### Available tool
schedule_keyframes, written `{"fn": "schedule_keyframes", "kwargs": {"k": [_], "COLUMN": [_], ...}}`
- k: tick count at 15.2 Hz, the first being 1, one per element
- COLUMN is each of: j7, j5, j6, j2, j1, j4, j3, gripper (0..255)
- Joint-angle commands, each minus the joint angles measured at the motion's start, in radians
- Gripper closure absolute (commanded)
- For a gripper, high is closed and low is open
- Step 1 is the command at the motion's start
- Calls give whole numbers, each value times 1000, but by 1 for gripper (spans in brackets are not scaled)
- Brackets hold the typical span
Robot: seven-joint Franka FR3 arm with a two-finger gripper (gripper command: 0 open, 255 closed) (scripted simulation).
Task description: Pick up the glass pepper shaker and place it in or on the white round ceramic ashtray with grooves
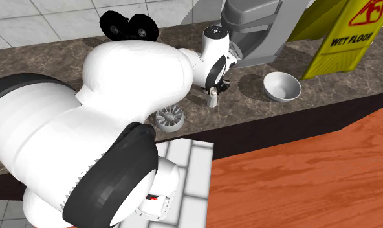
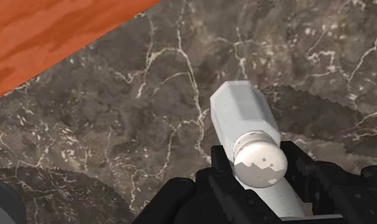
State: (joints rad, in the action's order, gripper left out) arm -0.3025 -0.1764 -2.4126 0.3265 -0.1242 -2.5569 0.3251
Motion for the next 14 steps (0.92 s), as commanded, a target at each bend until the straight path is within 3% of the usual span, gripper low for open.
{"fn": "schedule_keyframes", "kwargs": {"k": [1, 14], "j7": [1, 2], "j5": [-1, 3], "j6": [32, 227], "j2": [17, 97], "j1": [0, 0], "j4": [15, 131], "j3": [-4, -28], "gripper": [255, 255]}}
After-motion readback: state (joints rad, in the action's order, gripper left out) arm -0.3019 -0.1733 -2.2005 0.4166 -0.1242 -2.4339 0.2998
